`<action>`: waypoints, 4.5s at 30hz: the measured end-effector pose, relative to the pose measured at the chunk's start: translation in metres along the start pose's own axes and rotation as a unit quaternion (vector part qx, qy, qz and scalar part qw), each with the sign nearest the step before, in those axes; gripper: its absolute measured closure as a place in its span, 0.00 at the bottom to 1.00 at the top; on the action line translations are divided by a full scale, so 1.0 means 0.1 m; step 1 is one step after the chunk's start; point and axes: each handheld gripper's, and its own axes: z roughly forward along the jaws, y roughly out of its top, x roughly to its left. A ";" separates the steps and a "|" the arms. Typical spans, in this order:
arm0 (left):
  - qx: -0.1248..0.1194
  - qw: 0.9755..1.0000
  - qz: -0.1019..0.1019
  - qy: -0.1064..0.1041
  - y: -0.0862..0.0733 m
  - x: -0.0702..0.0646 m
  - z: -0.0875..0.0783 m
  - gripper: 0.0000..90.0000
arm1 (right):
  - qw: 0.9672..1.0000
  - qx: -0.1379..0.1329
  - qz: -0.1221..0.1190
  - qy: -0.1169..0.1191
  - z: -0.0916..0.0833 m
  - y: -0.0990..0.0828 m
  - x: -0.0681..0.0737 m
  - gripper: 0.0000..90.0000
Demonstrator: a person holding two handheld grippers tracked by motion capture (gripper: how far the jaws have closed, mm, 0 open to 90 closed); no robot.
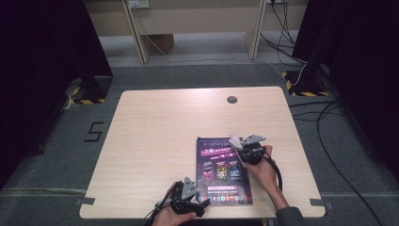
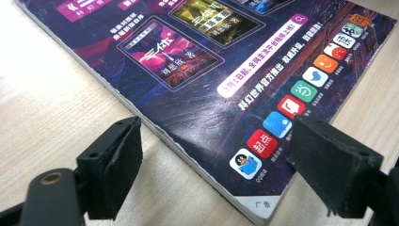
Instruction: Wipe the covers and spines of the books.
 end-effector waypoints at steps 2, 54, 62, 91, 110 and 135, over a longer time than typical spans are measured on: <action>-0.002 1.000 -0.002 0.000 0.00 0.00 0.00 0.20 | 1.000 -0.001 -0.001 0.005 -0.01 -0.01 0.01 0.83; 0.010 0.999 0.003 -0.033 -0.11 -0.03 -0.15 0.38 | 0.986 -0.009 -0.094 0.139 0.17 0.30 1.12 0.81; 0.013 0.999 0.002 -0.031 -0.11 -0.03 -0.14 0.38 | 0.983 -0.006 -0.087 0.160 0.14 0.27 1.18 0.81; 0.008 1.000 -0.003 -0.030 -0.10 -0.02 -0.11 0.38 | 0.999 0.007 0.032 0.040 -0.22 -0.20 0.16 0.80; 0.003 1.000 -0.005 -0.016 -0.04 0.01 -0.03 0.39 | 0.999 0.001 0.015 0.035 -0.27 -0.26 0.25 0.80; -0.006 0.999 -0.031 -0.014 -0.11 0.14 -0.27 0.31 | 0.995 -0.007 -0.025 0.092 -0.02 0.05 0.85 0.81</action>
